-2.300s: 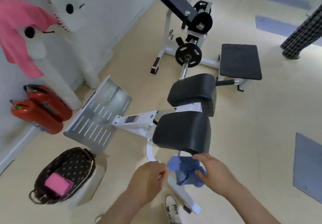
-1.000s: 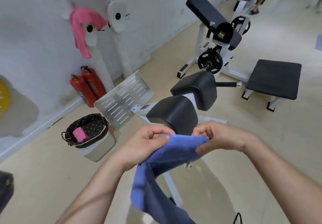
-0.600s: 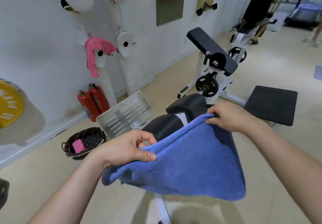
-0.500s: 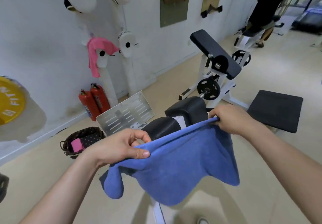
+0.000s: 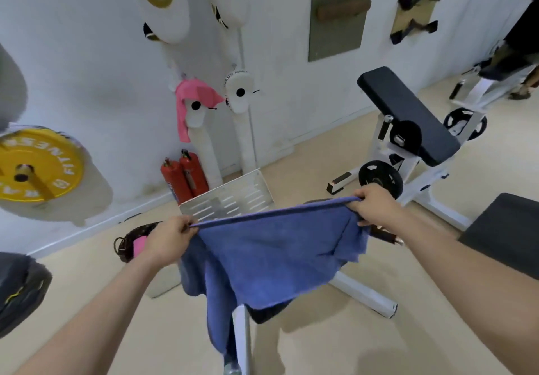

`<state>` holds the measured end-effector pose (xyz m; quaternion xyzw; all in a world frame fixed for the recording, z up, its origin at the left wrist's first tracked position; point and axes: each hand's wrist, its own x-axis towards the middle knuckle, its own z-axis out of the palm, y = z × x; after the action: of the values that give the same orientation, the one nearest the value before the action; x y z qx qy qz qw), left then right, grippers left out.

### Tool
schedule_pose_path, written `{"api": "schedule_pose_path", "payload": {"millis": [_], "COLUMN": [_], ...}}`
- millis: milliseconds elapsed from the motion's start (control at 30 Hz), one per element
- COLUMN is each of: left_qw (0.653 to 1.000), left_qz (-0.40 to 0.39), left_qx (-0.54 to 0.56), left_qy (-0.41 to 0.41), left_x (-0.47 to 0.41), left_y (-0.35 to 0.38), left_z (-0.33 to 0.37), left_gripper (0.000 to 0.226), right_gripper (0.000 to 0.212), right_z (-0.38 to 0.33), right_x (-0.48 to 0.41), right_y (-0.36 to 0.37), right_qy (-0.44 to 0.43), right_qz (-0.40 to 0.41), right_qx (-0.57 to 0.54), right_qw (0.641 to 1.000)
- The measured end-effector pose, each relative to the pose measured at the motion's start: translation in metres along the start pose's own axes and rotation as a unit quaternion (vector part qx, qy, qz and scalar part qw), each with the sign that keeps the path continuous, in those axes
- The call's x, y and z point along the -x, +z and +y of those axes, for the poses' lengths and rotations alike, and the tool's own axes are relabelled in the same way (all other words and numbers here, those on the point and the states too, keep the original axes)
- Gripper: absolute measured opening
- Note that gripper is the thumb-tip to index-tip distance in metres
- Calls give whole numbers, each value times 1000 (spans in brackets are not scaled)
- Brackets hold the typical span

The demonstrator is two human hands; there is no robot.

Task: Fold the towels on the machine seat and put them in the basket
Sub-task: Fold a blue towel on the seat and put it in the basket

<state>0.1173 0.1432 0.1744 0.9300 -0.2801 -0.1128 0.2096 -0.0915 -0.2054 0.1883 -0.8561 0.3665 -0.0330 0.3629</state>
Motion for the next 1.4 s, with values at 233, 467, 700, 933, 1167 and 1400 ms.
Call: {"api": "schedule_pose_path", "payload": {"millis": [233, 467, 700, 933, 1167, 1400], "left_qw": [956, 944, 991, 951, 889, 959], "left_qz": [294, 327, 9, -272, -378, -202], "left_qx": [0, -30, -131, -148, -258, -155], "left_qy": [-24, 14, 24, -6, 1, 127], "left_x": [-80, -104, -78, -71, -115, -167], "left_y": [-26, -5, 120, 179, 203, 290], "left_z": [6, -8, -25, 2, 64, 183], "left_gripper": [22, 41, 65, 46, 20, 32], "right_gripper": [20, 31, 20, 18, 21, 21], "right_z": [-60, -56, 49, 133, 158, 187], "right_x": [-109, -173, -193, -202, -200, -208], "right_y": [-18, -14, 44, 83, 81, 76], "right_qy": [-182, -222, -155, -52, -67, -59], "right_qz": [187, 273, 164, -21, -134, -109], "right_qx": [63, 83, 180, 246, 224, 111], "right_qw": [963, 932, 957, 968, 963, 986]}}
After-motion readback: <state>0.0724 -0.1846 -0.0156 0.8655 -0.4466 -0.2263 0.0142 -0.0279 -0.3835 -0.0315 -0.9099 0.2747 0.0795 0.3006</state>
